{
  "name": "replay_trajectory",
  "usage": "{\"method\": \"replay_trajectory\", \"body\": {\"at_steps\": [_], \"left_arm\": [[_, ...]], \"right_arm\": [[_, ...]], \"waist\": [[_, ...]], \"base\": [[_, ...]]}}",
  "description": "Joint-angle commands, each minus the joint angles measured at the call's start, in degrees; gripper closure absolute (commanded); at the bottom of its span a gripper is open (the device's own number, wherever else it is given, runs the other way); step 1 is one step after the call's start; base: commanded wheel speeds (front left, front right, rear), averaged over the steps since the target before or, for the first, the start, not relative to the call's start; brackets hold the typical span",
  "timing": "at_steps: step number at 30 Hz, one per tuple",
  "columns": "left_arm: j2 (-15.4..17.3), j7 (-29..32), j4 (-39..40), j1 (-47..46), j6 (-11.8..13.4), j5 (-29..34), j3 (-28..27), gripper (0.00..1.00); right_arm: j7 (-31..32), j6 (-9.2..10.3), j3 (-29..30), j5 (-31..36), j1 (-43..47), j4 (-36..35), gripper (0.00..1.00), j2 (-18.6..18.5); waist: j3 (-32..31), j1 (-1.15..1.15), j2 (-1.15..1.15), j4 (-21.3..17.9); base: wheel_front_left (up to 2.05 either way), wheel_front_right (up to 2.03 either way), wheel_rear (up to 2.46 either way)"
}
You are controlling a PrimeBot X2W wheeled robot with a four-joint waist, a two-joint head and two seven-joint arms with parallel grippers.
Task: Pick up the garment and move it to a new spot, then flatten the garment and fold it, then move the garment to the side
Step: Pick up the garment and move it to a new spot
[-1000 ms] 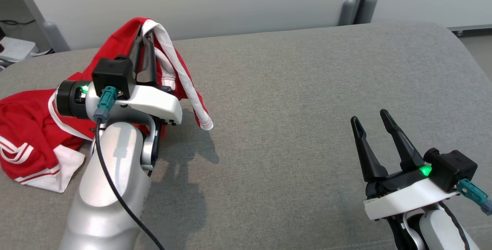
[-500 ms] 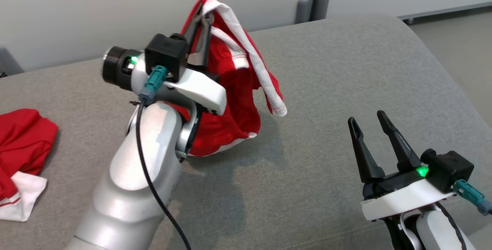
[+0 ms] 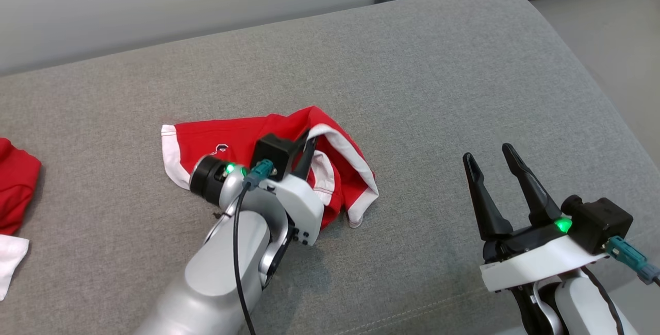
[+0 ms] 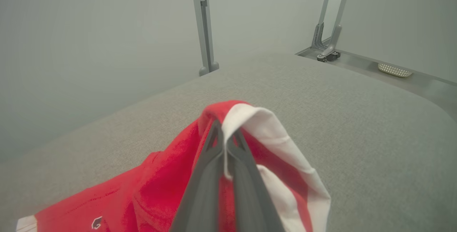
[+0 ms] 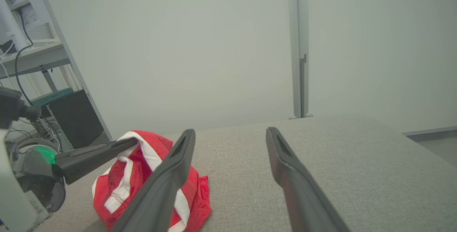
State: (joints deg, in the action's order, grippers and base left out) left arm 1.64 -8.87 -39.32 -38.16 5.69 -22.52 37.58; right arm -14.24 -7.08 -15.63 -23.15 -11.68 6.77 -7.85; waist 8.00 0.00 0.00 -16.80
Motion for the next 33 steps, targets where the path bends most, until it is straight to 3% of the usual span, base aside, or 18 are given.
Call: {"method": "replay_trajectory", "body": {"at_steps": [1, 10, 12, 13, 14, 15, 20, 26, 33], "left_arm": [[1.2, -1.0, -0.3, -1.0, -0.3, -1.8, -0.1, 1.00], [1.2, -4.2, -7.5, -1.9, 0.2, -8.5, 7.6, 0.98], [1.2, -4.9, -7.2, -2.5, 0.7, -10.0, 8.5, 0.74], [1.2, -5.3, -6.7, -2.8, 1.2, -10.6, 8.8, 0.57], [1.2, -5.5, -6.2, -3.1, 1.6, -11.3, 9.1, 0.16], [1.2, -5.7, -5.6, -3.2, 1.9, -11.8, 9.5, 0.00], [1.2, -6.1, -1.3, -3.4, 4.0, -13.3, 8.8, 0.00], [2.0, -6.1, 9.3, 2.1, 7.5, -9.3, -0.1, 0.00], [3.2, -6.1, 20.0, 12.8, 8.2, -4.2, -9.9, 0.00]], "right_arm": [[-0.8, -0.41, -1.4, -0.2, -2.0, -1.0, 0.00, -0.3], [-0.8, -0.41, -2.2, -0.5, -2.6, -0.6, 0.00, -0.7], [-0.8, -0.41, -2.2, -0.4, -2.4, -0.4, 0.00, -0.8], [-0.8, -0.41, -2.3, -0.4, -2.3, -0.4, 0.00, -0.8], [-0.8, -0.41, -2.3, -0.4, -2.2, -0.3, 0.00, -0.8], [-0.8, -0.41, -2.3, -0.4, -2.1, -0.3, 0.00, -0.8], [-0.8, -0.41, -2.4, -0.4, -1.7, -0.3, 0.00, -0.6], [-0.8, -0.41, -1.8, 1.0, -0.3, 0.0, 0.00, -0.1], [-0.8, -0.41, 0.6, 4.3, 1.5, 0.9, 0.00, 0.7]], "waist": [[0.4, 0.00, 0.00, -0.2], [0.9, 0.00, 0.00, -0.1], [0.7, 0.00, 0.00, 0.2], [0.5, 0.00, 0.00, 0.4], [0.3, 0.00, 0.00, 0.6], [0.1, 0.00, 0.00, 0.9], [-1.1, 0.00, 0.00, 2.5], [-3.0, 0.00, 0.00, 5.1], [-5.7, 0.00, 0.00, 9.0]], "base": [[0.00, 0.00, 0.00], [0.00, 0.00, 0.00], [0.00, 0.00, 0.00], [0.00, 0.00, 0.00], [0.00, 0.00, 0.00], [0.00, 0.00, 0.00], [0.00, 0.00, 0.00], [0.00, 0.00, 0.00], [0.00, 0.00, 0.00]]}}
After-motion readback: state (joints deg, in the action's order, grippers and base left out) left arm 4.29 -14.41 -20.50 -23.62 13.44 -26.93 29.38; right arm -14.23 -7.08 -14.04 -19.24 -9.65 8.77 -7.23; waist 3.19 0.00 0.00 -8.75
